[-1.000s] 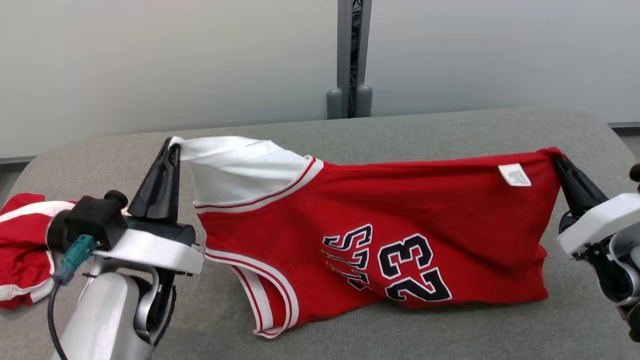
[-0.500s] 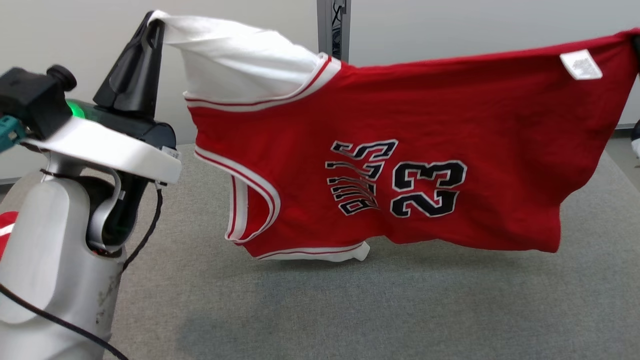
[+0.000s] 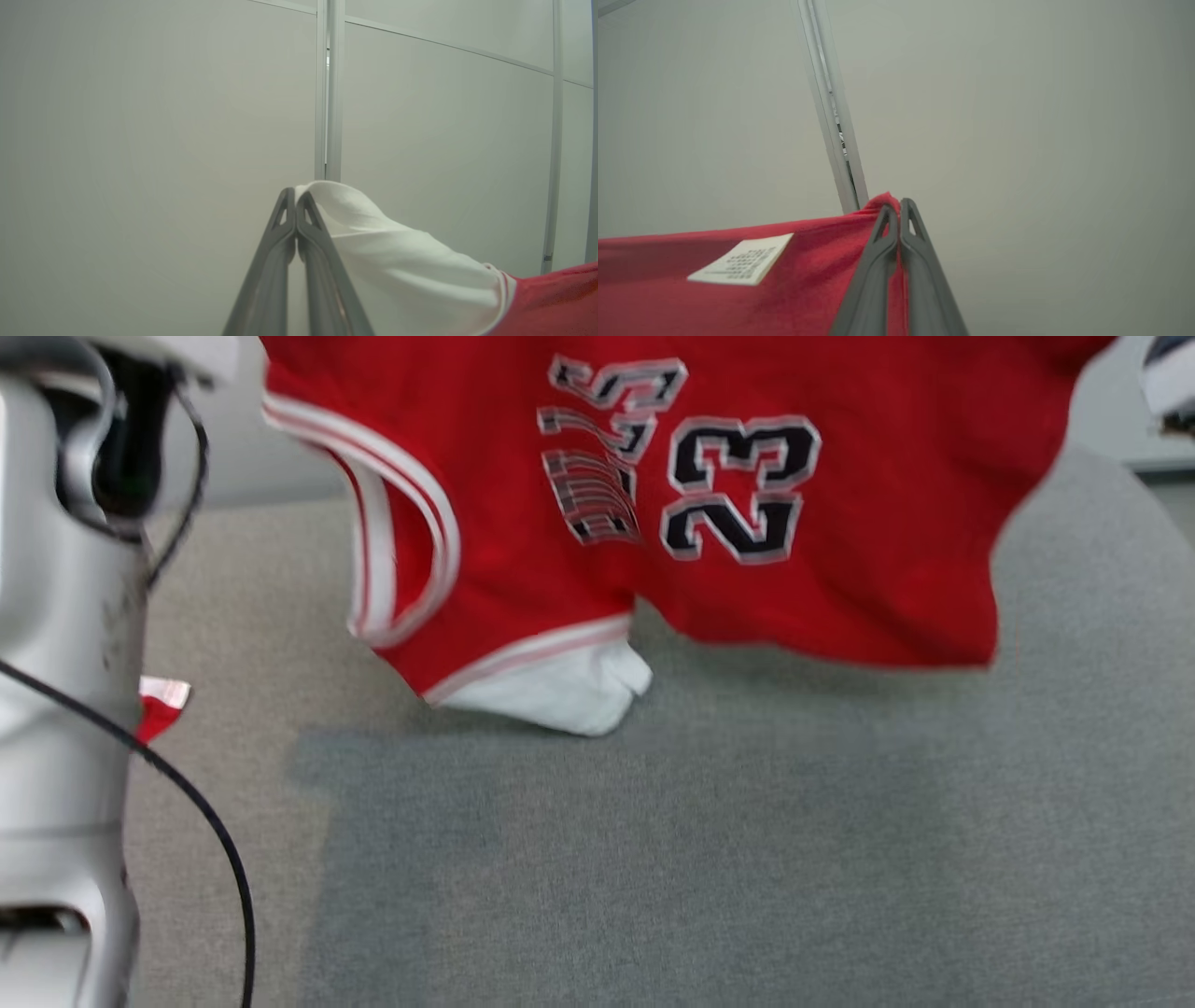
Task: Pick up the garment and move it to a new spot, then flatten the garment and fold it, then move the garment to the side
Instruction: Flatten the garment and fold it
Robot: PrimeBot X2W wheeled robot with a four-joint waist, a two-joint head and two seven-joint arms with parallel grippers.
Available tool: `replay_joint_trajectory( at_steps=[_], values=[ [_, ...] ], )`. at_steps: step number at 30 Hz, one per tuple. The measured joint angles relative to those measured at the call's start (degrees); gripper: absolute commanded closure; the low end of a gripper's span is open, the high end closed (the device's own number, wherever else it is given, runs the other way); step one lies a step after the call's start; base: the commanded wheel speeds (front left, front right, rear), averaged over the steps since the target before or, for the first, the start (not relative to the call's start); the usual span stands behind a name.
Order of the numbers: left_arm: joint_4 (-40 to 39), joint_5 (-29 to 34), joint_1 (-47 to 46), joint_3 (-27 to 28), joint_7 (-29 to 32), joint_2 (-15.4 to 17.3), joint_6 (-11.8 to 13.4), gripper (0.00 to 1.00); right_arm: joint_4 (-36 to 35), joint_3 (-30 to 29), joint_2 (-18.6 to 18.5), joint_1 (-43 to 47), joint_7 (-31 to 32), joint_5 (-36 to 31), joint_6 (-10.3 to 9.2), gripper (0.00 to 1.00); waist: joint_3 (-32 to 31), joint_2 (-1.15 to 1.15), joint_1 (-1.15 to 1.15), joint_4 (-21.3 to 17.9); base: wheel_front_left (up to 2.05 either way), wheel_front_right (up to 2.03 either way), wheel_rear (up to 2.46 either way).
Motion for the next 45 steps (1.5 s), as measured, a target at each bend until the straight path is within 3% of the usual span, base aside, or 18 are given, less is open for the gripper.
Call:
replay_joint_trajectory(
  at_steps=[7,10,13,17,20,26,29,34,40,45],
  values=[
    [13.4,7.17,-18.01,-1.56,-12.66,0.63,1.08,1.0,12.04,-1.75,5.32,-15.17,-6.8,-10.95,0.01,1.0,7.97,0.0,0.0,0.0,0.0,0.0,0.0],
    [15.45,9.22,-26.18,-1.01,-14.18,0.52,2.3,1.0,9.57,-9.15,4.92,-20.95,-6.9,-18.78,0.02,1.0,11.87,0.0,0.0,0.06,0.0,0.0,0.0],
    [10.73,11.01,-32.51,1.37,-14.43,-1.13,2.87,1.0,5.01,-16.7,4.72,-23.0,-6.99,-27.41,0.01,1.0,16.19,0.0,0.0,0.43,0.0,0.0,0.0],
    [4.17,12.55,-33.55,4.08,-14.46,-4.69,0.64,1.0,-0.33,-20.82,5.39,-22.71,-7.03,-36.02,0.01,1.0,22.21,0.0,0.0,1.63,0.0,0.0,0.0],
    [3.35,12.99,-28.54,3.91,-14.44,-7.83,-1.79,1.0,-1.24,-23.85,5.38,-19.98,-7.03,-38.85,0.01,1.0,27.54,0.0,0.0,3.61,0.0,0.0,0.0],
    [-0.2,10.95,-21.37,1.93,-14.44,-9.58,-2.58,1.0,-1.42,-25.08,5.68,-15.29,-7.03,-40.28,0.01,1.0,32.41,0.0,0.01,7.45,0.0,0.0,0.0],
    [-3.25,7.84,-16.75,-1.92,-14.45,-9.78,-2.65,1.0,-2.5,-23.47,5.46,-12.05,-7.02,-38.82,0.01,1.0,33.11,0.0,0.0,8.83,0.0,0.0,0.0],
    [-9.58,2.61,-4.97,-5.92,-14.44,-7.19,-2.72,1.0,-7.2,-21.06,3.13,-3.71,-7.02,-34.73,0.01,1.0,30.83,0.0,0.01,8.98,0.0,0.0,0.0],
    [-18.74,0.08,14.72,-3.44,-14.44,-3.37,-2.72,1.0,-13.59,-24.26,1.4,10.21,-7.03,-31.69,0.01,1.0,25.66,0.0,0.01,8.57,0.0,0.0,0.0],
    [-24.6,-0.27,30.63,-1.11,-14.43,-3.38,-2.72,1.0,-17.09,-26.76,2.21,21.61,-7.02,-31.52,0.01,1.0,20.57,0.0,0.01,7.97,0.0,0.0,0.0]
  ],
)
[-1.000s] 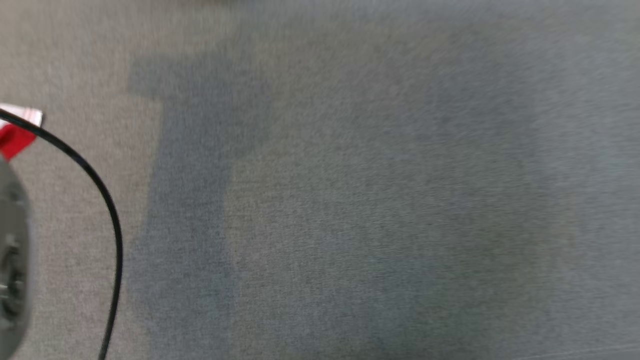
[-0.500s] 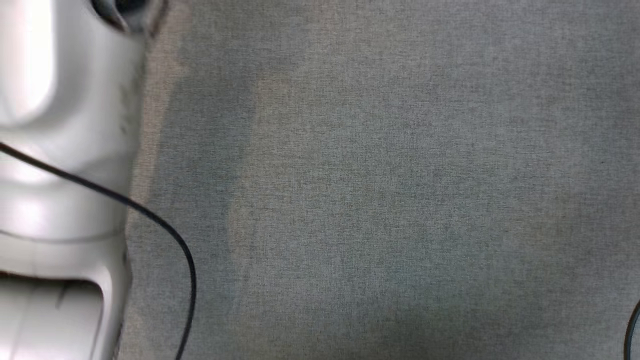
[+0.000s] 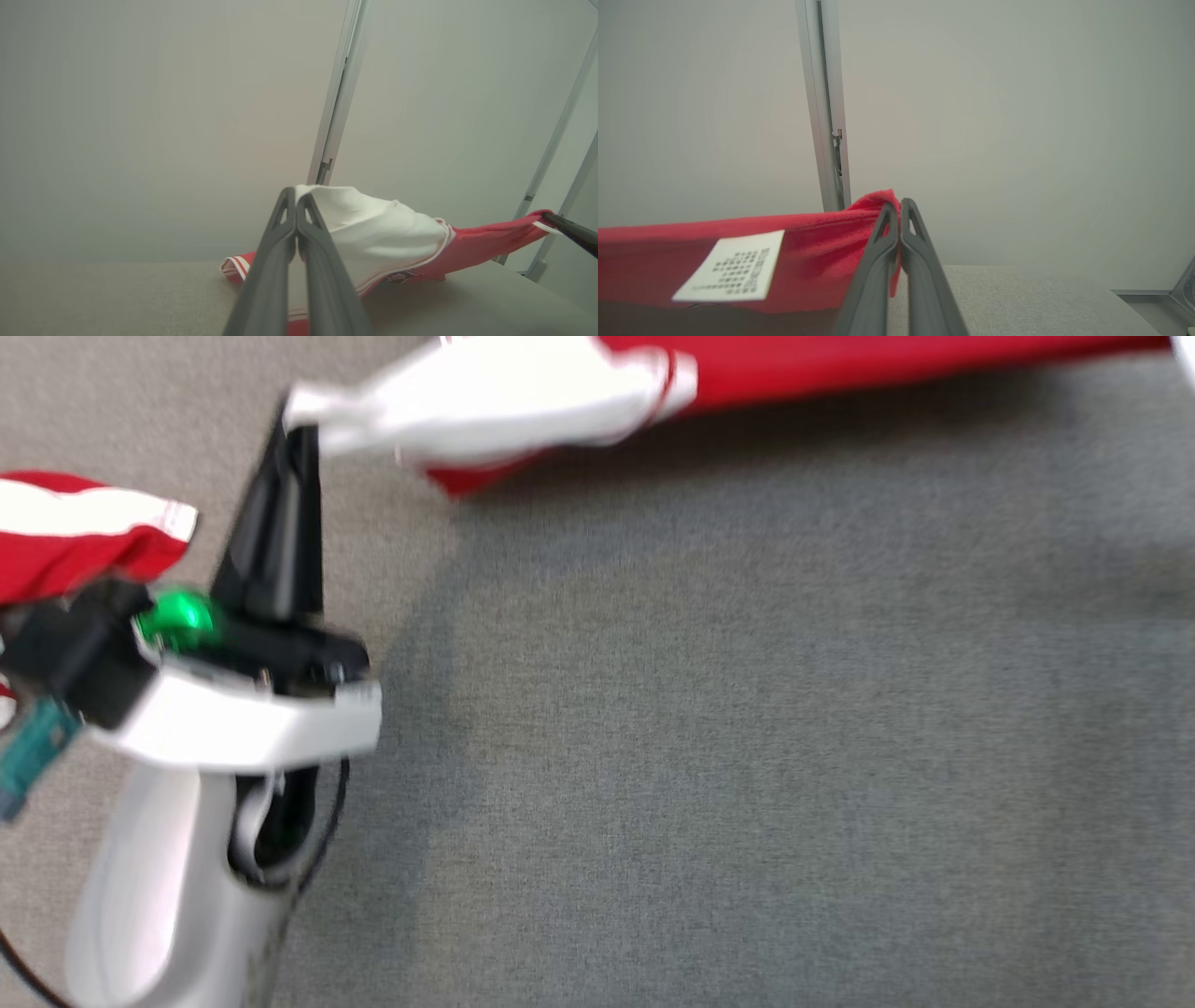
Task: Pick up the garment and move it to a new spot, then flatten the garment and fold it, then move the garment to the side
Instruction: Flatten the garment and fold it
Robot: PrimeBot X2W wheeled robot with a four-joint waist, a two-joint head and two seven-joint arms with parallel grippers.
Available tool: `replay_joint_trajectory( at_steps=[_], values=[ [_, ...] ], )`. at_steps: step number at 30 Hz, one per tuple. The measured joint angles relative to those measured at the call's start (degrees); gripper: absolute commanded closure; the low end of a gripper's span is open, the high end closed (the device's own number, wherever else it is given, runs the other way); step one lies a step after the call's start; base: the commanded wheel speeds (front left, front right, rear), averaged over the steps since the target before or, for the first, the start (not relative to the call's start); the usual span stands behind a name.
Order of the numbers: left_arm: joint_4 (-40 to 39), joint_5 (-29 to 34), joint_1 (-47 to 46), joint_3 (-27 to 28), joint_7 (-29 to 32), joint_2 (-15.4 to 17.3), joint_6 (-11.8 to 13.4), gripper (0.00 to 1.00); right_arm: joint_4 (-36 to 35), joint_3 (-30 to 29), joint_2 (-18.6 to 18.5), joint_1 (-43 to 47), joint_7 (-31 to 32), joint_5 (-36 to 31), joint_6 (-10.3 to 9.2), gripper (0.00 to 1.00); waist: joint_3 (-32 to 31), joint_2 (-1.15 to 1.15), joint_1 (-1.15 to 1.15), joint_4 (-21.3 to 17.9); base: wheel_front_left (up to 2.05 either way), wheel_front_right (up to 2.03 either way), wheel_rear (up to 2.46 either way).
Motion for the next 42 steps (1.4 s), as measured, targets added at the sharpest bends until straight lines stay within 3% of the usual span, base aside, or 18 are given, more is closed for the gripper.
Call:
replay_joint_trajectory(
  at_steps=[5,13,25,35,42],
  values=[
    [-3.46,1.76,11.0,0.48,-0.01,-1.37,0.51,1.0,-2.26,-1.76,1.64,9.67,-0.01,-1.04,0.0,1.0,-5.17,0.0,-0.01,-0.72,0.0,0.0,0.0],
    [-5.98,11.07,22.26,-1.64,-0.01,-0.45,0.94,1.0,-3.87,-4.13,4.83,21.44,0.0,-4.81,0.0,1.0,-12.36,0.0,-0.01,-2.06,0.0,0.0,0.0],
    [-8.83,14.4,37.69,-1.43,-0.01,-1.23,2.82,1.0,-7.73,-7.93,6.89,37.33,0.0,-8.86,0.0,1.0,-21.27,0.0,-0.01,-2.29,0.0,0.0,0.0],
    [-13.61,15.48,44.91,-1.58,1.07,-0.12,4.87,1.0,-14.62,-12.68,8.04,46.49,0.0,-9.51,0.01,1.0,-22.58,0.0,-0.01,-2.61,0.0,0.0,0.0],
    [-13.02,15.68,43.2,-2.34,4.0,0.24,4.95,1.0,-16.44,-12.48,8.6,47.34,-0.01,-9.65,0.0,1.0,-21.97,0.0,-0.01,-3.59,0.0,0.0,0.0]
  ],
)
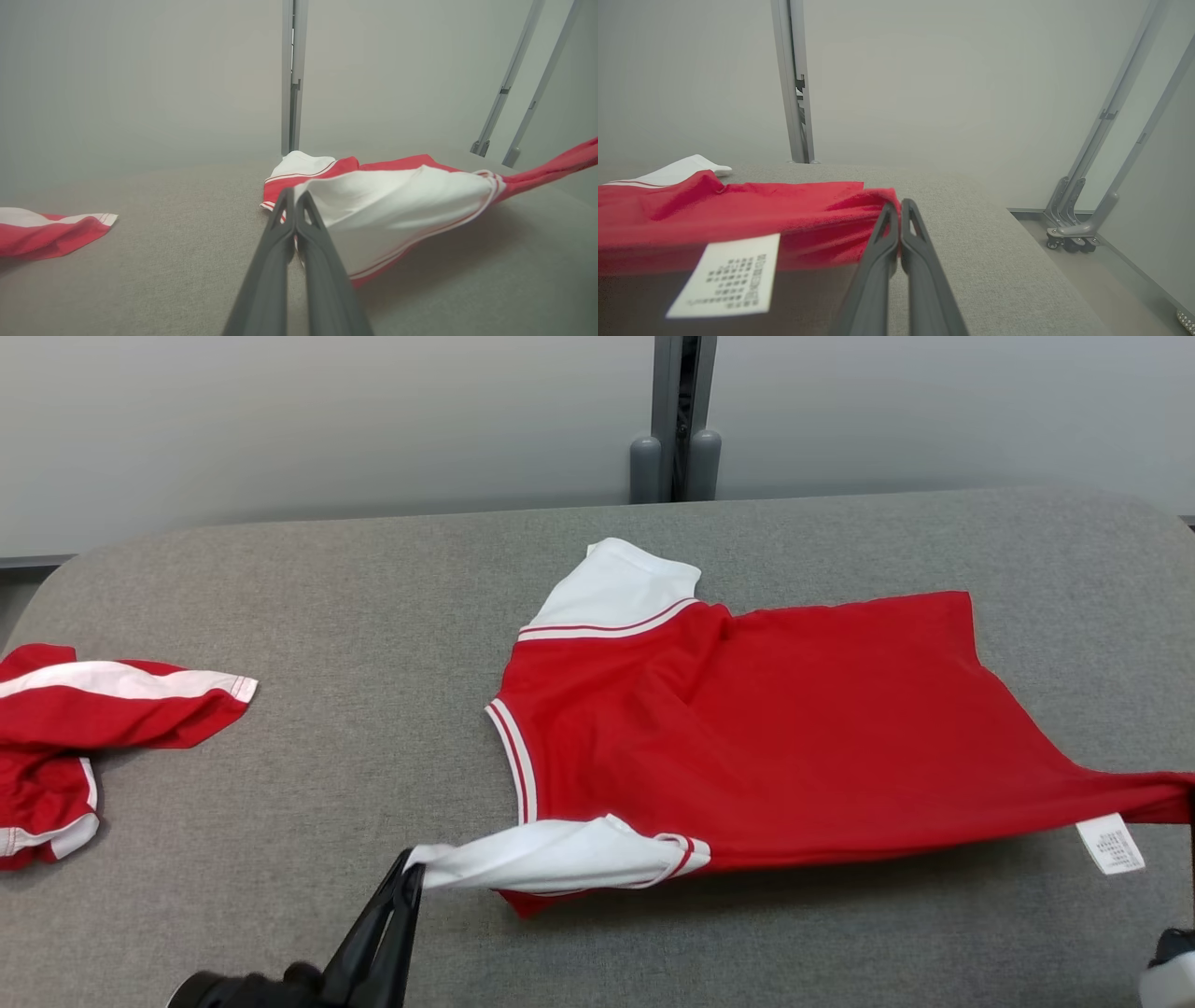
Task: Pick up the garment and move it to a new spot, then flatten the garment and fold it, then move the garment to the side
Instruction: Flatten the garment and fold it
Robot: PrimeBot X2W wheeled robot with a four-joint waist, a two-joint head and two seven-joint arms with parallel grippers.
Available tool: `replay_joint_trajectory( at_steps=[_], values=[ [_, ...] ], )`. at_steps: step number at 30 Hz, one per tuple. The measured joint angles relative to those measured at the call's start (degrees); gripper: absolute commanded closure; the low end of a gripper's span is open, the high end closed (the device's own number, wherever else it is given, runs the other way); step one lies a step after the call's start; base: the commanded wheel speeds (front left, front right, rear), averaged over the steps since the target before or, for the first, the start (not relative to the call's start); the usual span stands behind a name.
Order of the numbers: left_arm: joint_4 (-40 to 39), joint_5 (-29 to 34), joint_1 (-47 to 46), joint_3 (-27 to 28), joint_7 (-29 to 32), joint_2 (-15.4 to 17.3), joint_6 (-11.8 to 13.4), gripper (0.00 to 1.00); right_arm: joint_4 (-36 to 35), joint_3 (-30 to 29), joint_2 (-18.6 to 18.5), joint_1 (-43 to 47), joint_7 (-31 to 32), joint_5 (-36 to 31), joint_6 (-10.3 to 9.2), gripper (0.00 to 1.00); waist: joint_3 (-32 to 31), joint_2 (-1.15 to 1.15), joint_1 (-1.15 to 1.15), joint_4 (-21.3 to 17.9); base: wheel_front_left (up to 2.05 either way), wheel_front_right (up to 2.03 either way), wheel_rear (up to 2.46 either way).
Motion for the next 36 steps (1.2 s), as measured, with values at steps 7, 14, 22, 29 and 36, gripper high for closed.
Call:
replay_joint_trajectory(
  at_steps=[7,14,22,29,36],
  values=[
    [10.51,0.1,-10.99,-1.46,1.97,-2.78,0.37,1.0,7.03,4.45,0.05,-8.11,0.0,-2.27,0.0,1.0,1.31,0.0,0.0,-0.76,0.0,0.0,0.0],
    [23.12,1.88,-22.7,-3.46,-0.93,-4.55,0.37,1.0,17.01,7.05,-0.24,-17.59,0.0,-6.0,0.0,1.0,3.73,0.0,0.0,-0.87,0.0,0.0,0.0],
    [37.02,2.85,-32.86,-6.8,-2.54,-5.32,-2.03,1.0,26.81,9.36,-0.97,-25.13,0.0,-8.92,0.0,1.0,6.77,0.0,0.0,-0.37,0.0,0.0,0.0],
    [47.22,0.3,-38.48,-9.42,-2.49,-6.37,-3.76,1.0,32.36,10.74,-0.74,-29.57,0.01,-9.45,0.0,1.0,8.8,0.0,0.0,-0.05,0.0,0.0,0.0],
    [49.15,-4.38,-39.2,-8.78,-3.01,-6.88,-3.37,0.0,33.08,8.81,-0.14,-29.87,0.01,-9.66,0.0,0.0,8.23,0.0,0.0,0.4,0.0,0.0,0.0]
  ],
)
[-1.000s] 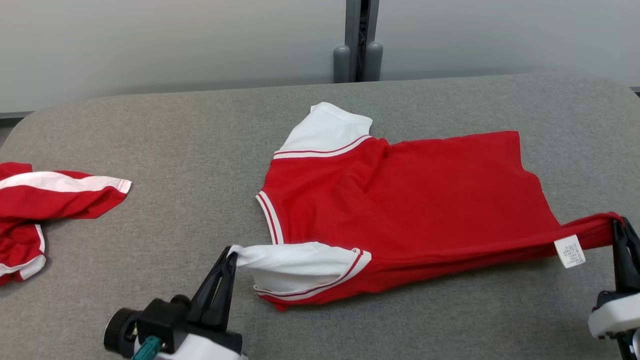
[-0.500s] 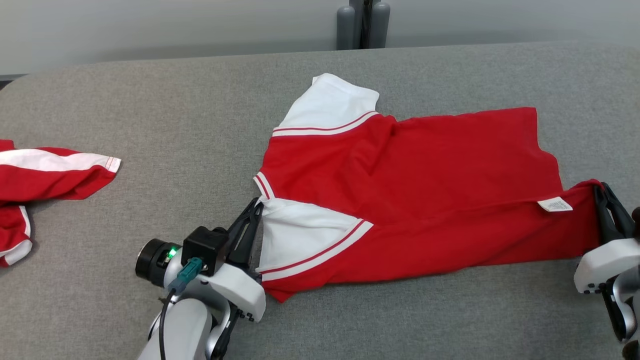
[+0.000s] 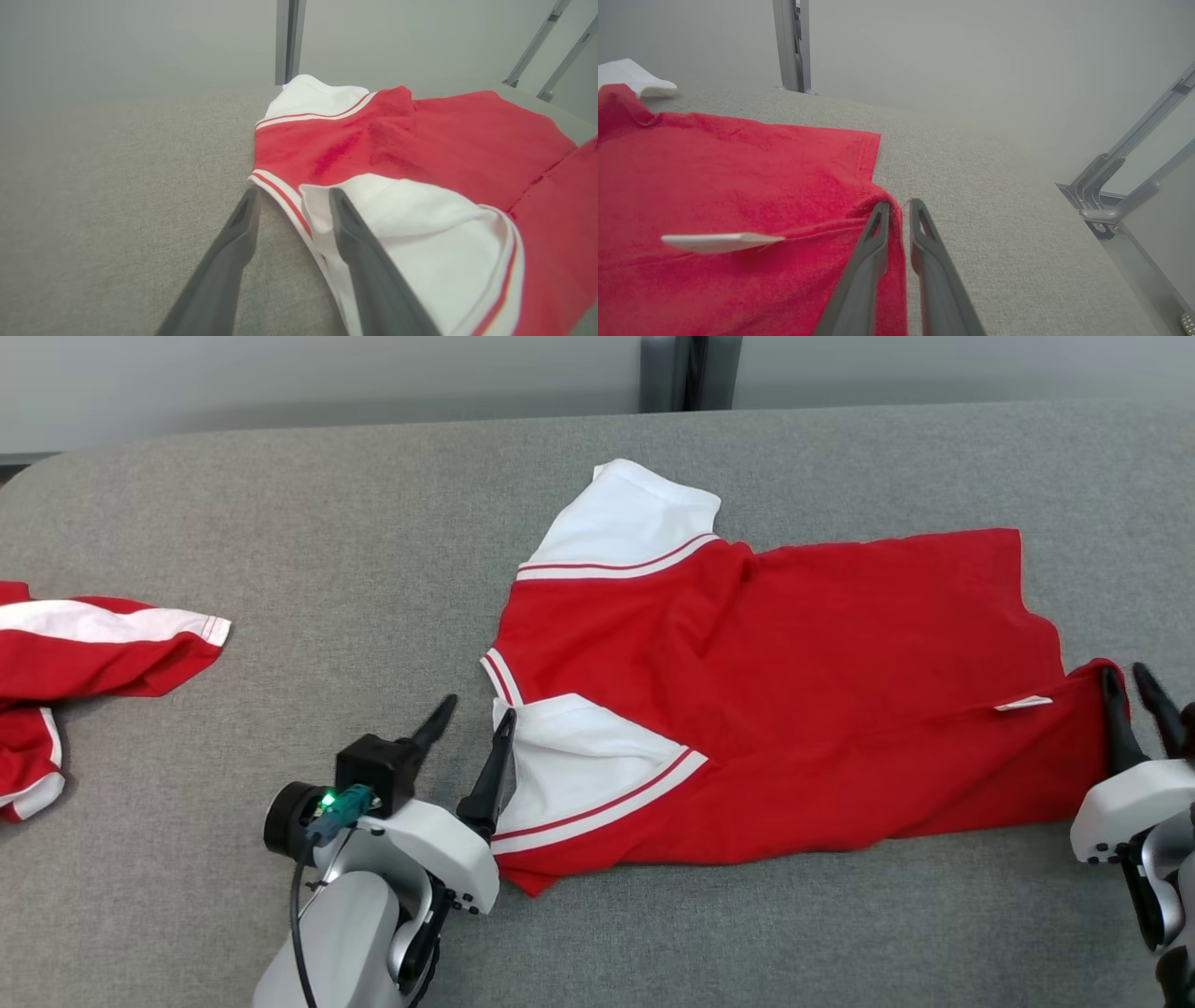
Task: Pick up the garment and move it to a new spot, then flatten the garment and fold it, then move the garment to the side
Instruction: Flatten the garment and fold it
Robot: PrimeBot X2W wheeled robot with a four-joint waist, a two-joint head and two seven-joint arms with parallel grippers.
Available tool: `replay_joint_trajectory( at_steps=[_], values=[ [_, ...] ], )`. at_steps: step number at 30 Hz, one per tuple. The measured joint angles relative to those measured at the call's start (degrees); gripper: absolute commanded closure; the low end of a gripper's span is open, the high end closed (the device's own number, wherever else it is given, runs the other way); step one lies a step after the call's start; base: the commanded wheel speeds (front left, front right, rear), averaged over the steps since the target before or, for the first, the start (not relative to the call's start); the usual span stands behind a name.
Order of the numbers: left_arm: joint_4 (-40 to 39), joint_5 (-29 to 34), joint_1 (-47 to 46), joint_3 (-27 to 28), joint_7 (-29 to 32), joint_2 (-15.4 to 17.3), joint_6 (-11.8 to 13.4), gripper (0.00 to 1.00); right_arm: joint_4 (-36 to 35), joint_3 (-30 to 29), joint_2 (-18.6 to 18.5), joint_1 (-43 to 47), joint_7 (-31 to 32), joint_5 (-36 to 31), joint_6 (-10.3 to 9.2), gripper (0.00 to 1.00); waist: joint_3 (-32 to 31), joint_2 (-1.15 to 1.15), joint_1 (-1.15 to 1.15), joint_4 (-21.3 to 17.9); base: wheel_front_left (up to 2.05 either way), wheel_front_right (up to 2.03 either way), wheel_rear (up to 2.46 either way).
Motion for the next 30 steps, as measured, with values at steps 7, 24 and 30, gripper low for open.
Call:
replay_joint_trajectory(
  at_steps=[7,24,30],
  values=[
    [-5.31,-7.53,7.15,1.77,3.28,-0.15,2.6,0.0,-4.49,-5.35,1.75,3.31,-0.01,-1.57,0.0,0.0,-2.13,0.0,0.0,0.17,0.0,0.0,0.0],
    [-25.48,-18.55,22.69,-1.15,24.84,-0.02,8.5,0.0,-8.55,-8.55,4.28,7.76,-0.01,-3.35,0.0,0.0,-3.56,0.0,0.0,-0.3,0.0,0.0,0.0],
    [-27.11,-18.29,23.3,-1.24,25.05,0.9,9.01,0.64,-8.38,-8.25,4.28,8.03,-0.01,-3.26,0.0,0.0,-3.85,0.0,0.0,-0.7,0.0,0.0,0.0]
  ],
)
